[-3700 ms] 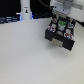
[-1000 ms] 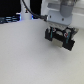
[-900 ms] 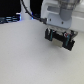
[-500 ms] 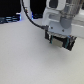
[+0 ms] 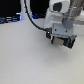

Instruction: Open the kcup holder, insert the kcup into the holder, and close the kcup holder

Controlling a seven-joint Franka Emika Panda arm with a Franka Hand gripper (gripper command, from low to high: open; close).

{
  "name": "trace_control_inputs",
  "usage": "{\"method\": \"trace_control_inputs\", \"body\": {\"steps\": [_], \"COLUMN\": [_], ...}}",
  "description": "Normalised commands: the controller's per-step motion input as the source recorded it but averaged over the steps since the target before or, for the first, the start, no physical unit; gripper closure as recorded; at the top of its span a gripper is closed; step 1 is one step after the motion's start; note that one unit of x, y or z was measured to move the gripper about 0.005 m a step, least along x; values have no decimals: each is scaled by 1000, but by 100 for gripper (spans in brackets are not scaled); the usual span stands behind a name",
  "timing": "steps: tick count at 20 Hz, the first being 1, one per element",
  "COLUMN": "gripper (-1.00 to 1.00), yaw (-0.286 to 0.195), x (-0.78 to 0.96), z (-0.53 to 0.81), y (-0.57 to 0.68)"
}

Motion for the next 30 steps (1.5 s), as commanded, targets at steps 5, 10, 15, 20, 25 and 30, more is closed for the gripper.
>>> {"method": "trace_control_inputs", "body": {"steps": [5,10,15,20,25,30], "gripper": [-100,-100,-100,-100,-100,-100], "yaw": [94,68,56,57,44,49], "x": [-376,-387,-524,-575,-575,-563], "z": [14,14,49,13,4,5], "y": [572,647,645,607,617,598]}}
